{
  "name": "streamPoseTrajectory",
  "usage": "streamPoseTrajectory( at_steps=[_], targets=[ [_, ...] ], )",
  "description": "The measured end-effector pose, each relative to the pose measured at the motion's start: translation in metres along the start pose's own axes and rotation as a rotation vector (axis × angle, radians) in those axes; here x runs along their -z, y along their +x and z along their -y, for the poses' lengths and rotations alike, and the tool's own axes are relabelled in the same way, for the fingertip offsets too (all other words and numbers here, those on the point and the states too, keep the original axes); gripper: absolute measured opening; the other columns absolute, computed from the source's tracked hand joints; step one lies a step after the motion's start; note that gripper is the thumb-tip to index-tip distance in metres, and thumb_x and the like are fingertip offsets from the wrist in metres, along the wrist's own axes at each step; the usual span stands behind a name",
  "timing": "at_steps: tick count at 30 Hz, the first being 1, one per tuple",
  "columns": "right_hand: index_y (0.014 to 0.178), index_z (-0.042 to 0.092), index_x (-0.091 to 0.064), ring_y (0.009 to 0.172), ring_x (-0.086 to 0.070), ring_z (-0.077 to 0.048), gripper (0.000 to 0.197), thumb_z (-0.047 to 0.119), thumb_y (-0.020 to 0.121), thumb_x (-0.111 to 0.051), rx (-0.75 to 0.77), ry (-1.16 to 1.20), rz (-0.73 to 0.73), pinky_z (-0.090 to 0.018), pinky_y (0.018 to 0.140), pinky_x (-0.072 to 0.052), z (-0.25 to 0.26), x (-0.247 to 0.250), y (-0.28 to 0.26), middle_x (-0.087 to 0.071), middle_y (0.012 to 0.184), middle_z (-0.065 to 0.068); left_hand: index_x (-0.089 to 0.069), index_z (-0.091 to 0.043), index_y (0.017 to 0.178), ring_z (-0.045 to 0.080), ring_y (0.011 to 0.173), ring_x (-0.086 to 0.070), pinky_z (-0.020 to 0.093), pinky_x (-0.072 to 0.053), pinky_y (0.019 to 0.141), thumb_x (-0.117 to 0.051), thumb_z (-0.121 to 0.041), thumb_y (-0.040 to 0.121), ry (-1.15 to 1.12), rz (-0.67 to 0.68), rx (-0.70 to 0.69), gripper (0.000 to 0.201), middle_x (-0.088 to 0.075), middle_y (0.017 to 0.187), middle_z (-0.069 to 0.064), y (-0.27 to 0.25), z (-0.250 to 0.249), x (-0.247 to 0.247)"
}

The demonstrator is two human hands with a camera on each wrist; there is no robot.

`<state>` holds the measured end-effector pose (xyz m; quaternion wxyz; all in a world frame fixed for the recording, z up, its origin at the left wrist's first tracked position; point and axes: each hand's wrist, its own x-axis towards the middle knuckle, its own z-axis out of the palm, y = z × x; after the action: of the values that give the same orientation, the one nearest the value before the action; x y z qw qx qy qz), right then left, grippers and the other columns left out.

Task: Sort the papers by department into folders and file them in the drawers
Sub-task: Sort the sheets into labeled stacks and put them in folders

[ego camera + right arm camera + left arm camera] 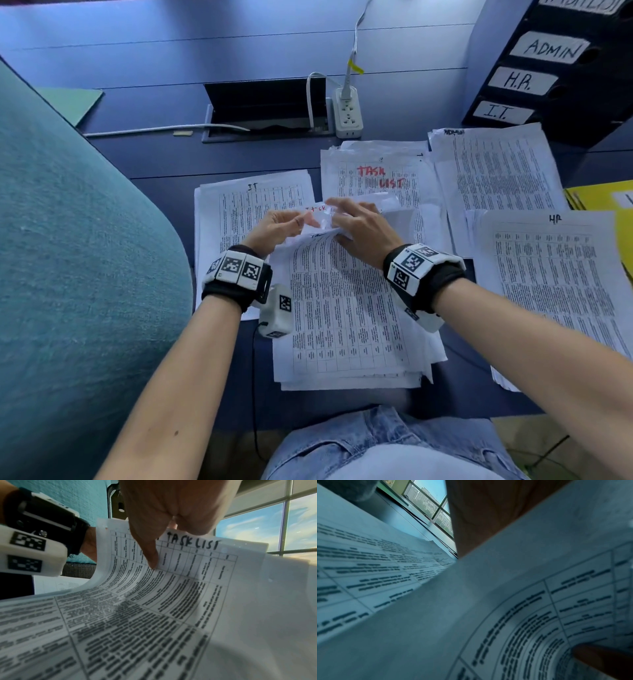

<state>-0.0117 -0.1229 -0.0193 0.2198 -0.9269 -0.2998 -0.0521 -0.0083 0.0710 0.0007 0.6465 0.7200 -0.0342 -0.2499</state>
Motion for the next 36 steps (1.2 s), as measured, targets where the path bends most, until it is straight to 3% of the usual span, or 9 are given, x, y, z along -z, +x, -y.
streamPoseTrajectory(
  at_steps=[2,6,9,15,19,24,28,31,36],
  targets=[
    [0.074,-0.002,-0.063,0.09,-0.066,-0.034,0.007,-0.003,0.071,-0.069,0.037,0.019,-0.031,-0.048,0.085,-0.046,0.002,-0.001,-0.002,-0.06,0.119,-0.021,-0.076,-0.029,0.074,0.007,0.066,-0.058,0.017,-0.044,0.062,-0.063,-0.046,0.076,0.016,-0.04,0.038,0.021,-0.071,0.077,-0.01,0.001,0.002,0.0],
    [0.077,0.004,-0.064,0.091,-0.067,-0.028,0.013,0.001,0.066,-0.071,0.075,0.009,-0.072,-0.038,0.086,-0.042,0.004,-0.002,-0.001,-0.067,0.107,-0.015,-0.067,0.003,0.098,0.004,0.053,-0.059,0.015,-0.047,0.053,-0.059,-0.004,0.086,0.035,-0.125,0.048,0.016,-0.068,0.061,-0.008,0.004,0.006,-0.004],
    [0.08,0.004,-0.066,0.088,-0.068,-0.025,0.01,0.005,0.07,-0.066,0.055,0.032,-0.12,-0.027,0.085,-0.032,0.006,-0.002,0.0,-0.068,0.102,-0.013,-0.063,-0.003,0.101,0.002,0.055,-0.063,0.015,-0.05,0.053,-0.057,0.003,0.085,-0.024,-0.132,0.02,0.018,-0.069,0.063,-0.009,0.004,0.005,-0.009],
    [0.074,0.005,-0.064,0.082,-0.068,-0.024,0.024,0.022,0.08,-0.048,0.047,0.052,-0.172,-0.026,0.081,-0.03,0.011,0.002,-0.001,-0.068,0.1,-0.013,-0.055,-0.009,0.074,-0.001,0.048,-0.057,0.011,-0.046,0.049,-0.052,0.006,0.087,-0.036,-0.131,-0.002,0.02,-0.064,0.054,-0.011,0.006,0.001,-0.016],
    [0.07,0.008,-0.065,0.086,-0.067,-0.024,0.02,0.021,0.077,-0.052,0.101,0.039,-0.196,-0.028,0.083,-0.033,0.014,0.003,-0.002,-0.07,0.1,-0.009,-0.046,-0.012,0.072,-0.001,0.038,-0.05,0.01,-0.038,0.04,-0.043,0.008,0.092,-0.046,-0.197,0.005,0.028,-0.061,0.046,-0.008,0.01,0.003,-0.016],
    [0.08,0.013,-0.058,0.073,-0.066,-0.02,0.004,0.015,0.077,-0.058,0.173,0.016,-0.297,-0.03,0.078,-0.032,0.016,0.001,-0.004,-0.069,0.075,-0.004,-0.044,-0.014,0.071,0.003,0.038,-0.045,0.013,-0.035,0.037,-0.051,-0.004,0.092,-0.033,-0.28,0.038,0.023,-0.054,0.058,0.002,0.014,0.005,-0.012],
    [0.097,0.013,-0.048,0.058,-0.062,-0.012,0.04,0.006,0.067,-0.074,0.181,0.106,-0.265,-0.022,0.079,-0.029,0.013,0.0,-0.018,-0.067,0.068,-0.003,-0.05,-0.016,0.082,0.004,0.058,-0.055,0.012,-0.045,0.05,-0.047,-0.004,0.093,-0.076,-0.384,0.042,0.017,-0.054,0.075,0.002,0.012,0.01,-0.007],
    [0.076,0.011,-0.065,0.057,-0.062,-0.014,0.016,0.011,0.067,-0.078,0.216,-0.021,-0.154,-0.025,0.075,-0.034,0.014,-0.003,-0.029,-0.066,0.066,-0.003,-0.055,-0.012,0.096,0.014,0.078,-0.055,0.024,-0.048,0.069,-0.045,-0.003,0.093,-0.109,-0.372,0.079,0.014,-0.058,0.088,0.003,0.009,0.015,-0.005],
    [0.067,0.006,-0.064,0.072,-0.065,-0.024,0.023,0.023,0.079,-0.053,0.06,-0.13,-0.157,-0.026,0.074,-0.043,0.013,0.007,-0.027,-0.067,0.088,-0.013,-0.06,-0.01,0.095,0.005,0.067,-0.056,0.013,-0.047,0.059,-0.042,-0.003,0.095,-0.061,-0.225,0.022,0.019,-0.064,0.079,-0.004,-0.004,0.008,-0.012]
  ],
)
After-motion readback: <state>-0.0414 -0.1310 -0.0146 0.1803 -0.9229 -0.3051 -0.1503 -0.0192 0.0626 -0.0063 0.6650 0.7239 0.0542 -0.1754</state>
